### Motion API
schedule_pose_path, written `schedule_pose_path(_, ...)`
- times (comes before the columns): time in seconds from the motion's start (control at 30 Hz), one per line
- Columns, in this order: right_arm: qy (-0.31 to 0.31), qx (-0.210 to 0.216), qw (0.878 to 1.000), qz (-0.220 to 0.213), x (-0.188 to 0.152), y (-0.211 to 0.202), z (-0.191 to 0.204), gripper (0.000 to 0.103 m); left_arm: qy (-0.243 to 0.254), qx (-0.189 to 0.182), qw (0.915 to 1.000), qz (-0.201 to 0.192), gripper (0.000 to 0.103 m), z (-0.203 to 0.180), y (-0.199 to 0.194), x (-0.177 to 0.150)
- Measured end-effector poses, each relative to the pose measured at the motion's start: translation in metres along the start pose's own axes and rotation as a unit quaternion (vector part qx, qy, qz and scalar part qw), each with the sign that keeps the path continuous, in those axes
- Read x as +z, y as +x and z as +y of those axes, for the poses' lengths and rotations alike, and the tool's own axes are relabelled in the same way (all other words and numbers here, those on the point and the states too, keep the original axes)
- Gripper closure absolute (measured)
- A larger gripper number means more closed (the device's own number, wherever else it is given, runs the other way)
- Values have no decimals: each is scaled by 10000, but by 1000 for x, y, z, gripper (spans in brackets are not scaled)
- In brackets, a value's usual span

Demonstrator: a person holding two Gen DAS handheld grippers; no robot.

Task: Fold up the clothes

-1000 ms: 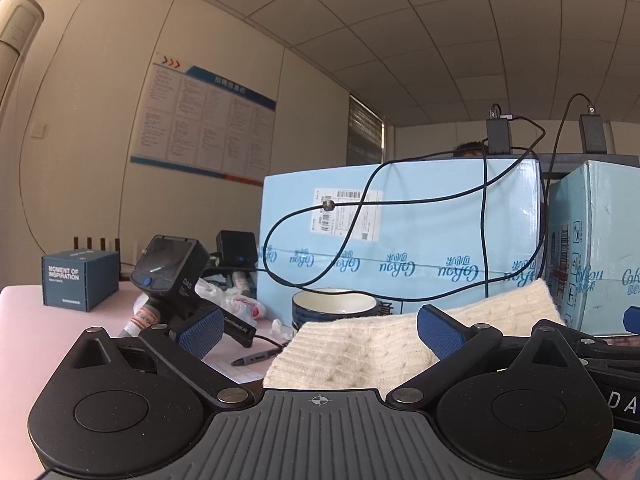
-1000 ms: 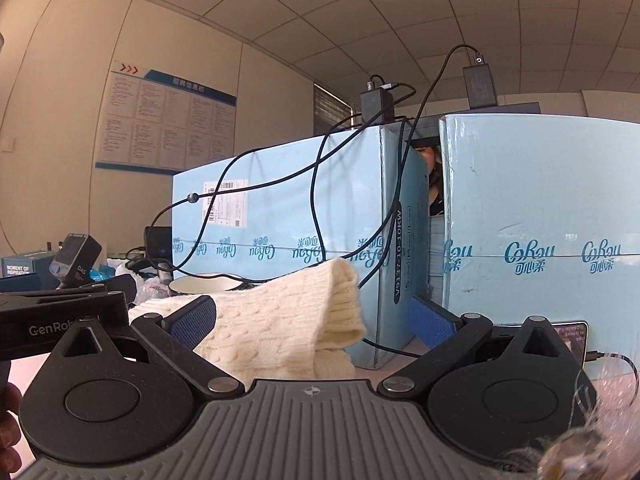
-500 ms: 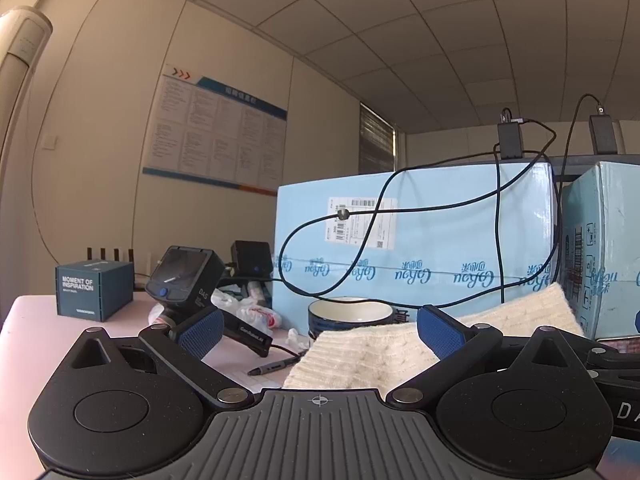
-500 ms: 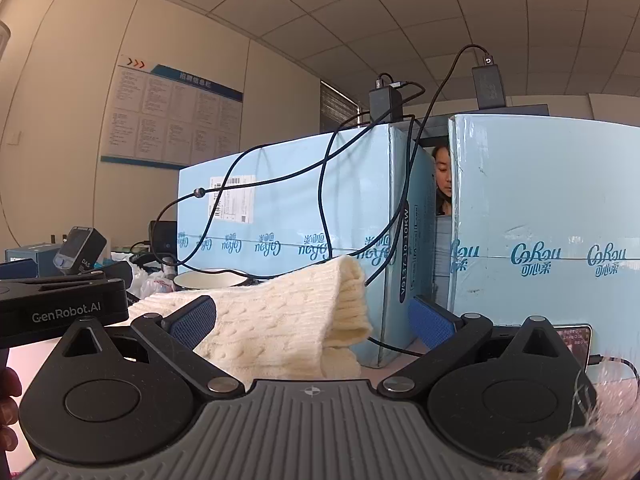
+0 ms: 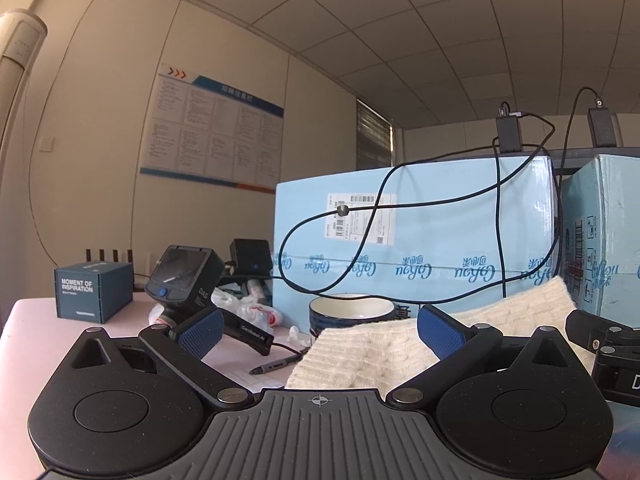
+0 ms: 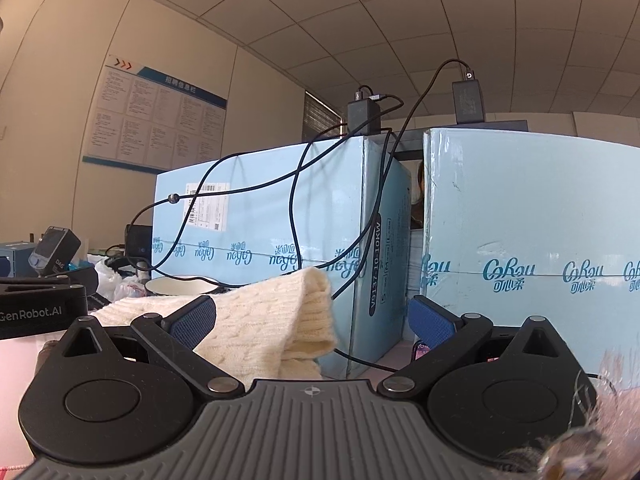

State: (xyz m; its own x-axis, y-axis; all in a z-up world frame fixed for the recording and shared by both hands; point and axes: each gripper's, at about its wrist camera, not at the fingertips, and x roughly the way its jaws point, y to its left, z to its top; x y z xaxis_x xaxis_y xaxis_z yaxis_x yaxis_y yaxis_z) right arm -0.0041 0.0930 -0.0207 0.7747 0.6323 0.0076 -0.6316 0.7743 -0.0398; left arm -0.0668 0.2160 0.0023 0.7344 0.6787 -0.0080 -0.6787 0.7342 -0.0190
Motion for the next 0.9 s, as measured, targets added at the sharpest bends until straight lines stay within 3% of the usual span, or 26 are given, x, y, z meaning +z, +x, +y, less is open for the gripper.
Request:
schedule_pose_path(0.17,-88,315,9995,53,0,1,4,0,-110,-10,9999,55,0,3,1,-1)
schedule_pose_path(0.9,-17,327,9994,116,-1,3,3,0,-159,-100,9998,74,0,4,1,0)
